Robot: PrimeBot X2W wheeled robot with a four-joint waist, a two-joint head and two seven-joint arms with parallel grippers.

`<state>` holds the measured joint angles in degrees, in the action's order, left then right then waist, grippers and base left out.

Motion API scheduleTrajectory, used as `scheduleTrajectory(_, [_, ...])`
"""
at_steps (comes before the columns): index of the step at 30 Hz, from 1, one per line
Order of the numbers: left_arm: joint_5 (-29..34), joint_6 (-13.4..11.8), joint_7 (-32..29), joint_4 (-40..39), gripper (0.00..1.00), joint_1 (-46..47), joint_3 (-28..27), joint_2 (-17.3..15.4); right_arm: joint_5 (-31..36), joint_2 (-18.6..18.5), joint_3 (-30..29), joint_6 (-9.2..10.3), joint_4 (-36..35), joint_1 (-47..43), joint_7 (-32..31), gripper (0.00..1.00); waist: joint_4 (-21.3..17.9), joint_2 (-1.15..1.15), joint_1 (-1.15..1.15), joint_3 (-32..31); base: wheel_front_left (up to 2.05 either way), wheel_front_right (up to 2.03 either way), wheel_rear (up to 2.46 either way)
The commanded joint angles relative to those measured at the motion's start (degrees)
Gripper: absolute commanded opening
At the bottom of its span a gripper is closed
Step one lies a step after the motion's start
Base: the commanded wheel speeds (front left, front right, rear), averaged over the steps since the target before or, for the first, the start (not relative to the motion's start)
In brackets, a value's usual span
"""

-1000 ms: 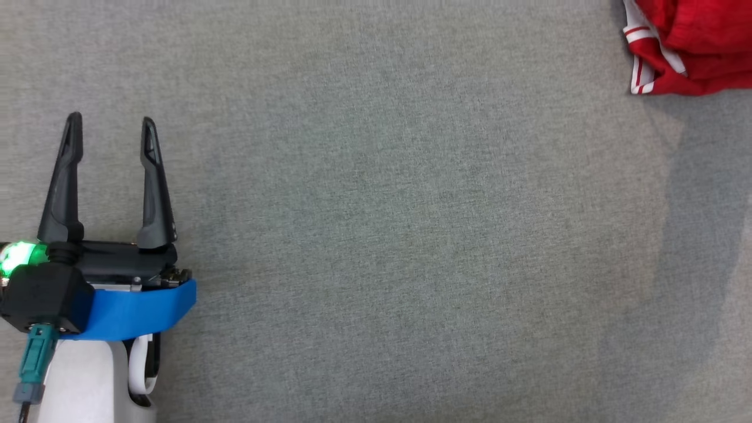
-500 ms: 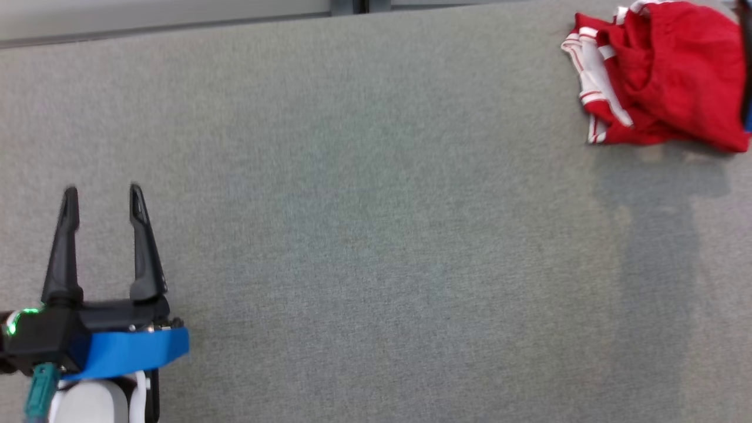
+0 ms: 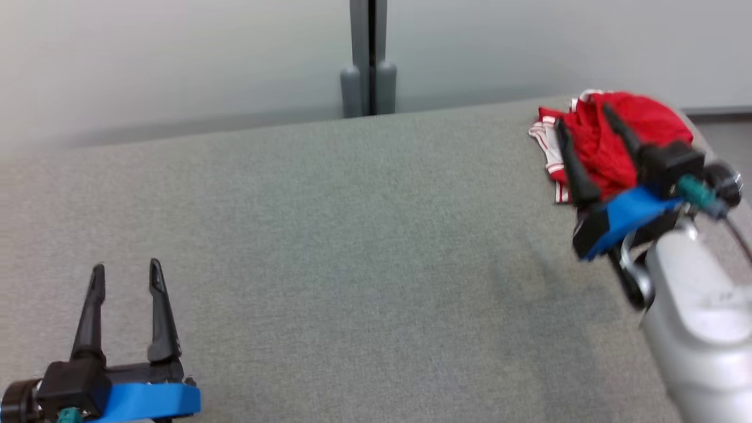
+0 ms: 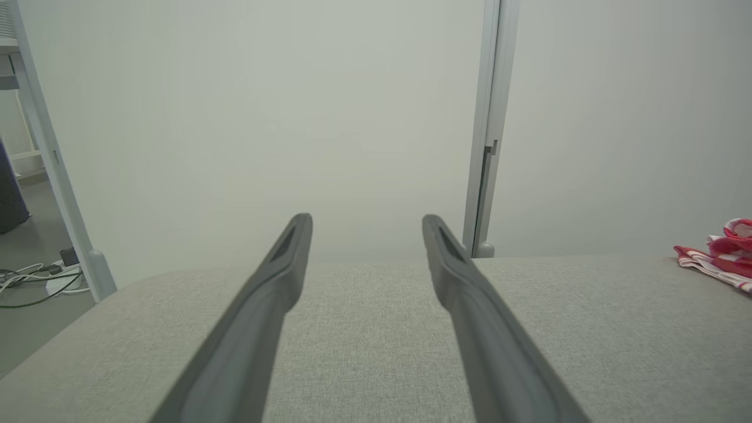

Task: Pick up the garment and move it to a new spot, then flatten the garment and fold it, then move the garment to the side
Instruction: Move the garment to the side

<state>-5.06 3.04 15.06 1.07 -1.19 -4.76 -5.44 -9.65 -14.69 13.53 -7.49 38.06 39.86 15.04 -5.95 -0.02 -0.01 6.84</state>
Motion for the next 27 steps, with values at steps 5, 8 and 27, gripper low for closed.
scheduleTrajectory(5, [-0.2,0.2,0.1,2.3,1.0,-2.3,0.4,0.5,0.3,3.5,-1.6,0.0,-5.6,-11.0,0.2,1.0,1.1,0.02,0.01,-3.8,0.0,0.0,0.0])
scheduleTrajectory(8, [-0.4,0.4,0.1,3.8,1.0,-3.4,0.3,0.7,0.2,5.5,-2.6,-0.01,-8.4,-16.6,0.2,1.0,1.7,0.02,0.01,-5.7,0.0,0.0,0.0])
scheduleTrajectory(27, [0.6,1.9,0.1,10.8,1.0,-3.3,1.9,0.0,2.6,11.1,-12.9,-0.01,-20.9,-36.4,0.2,1.0,4.8,0.02,0.01,-9.9,0.0,0.0,0.0])
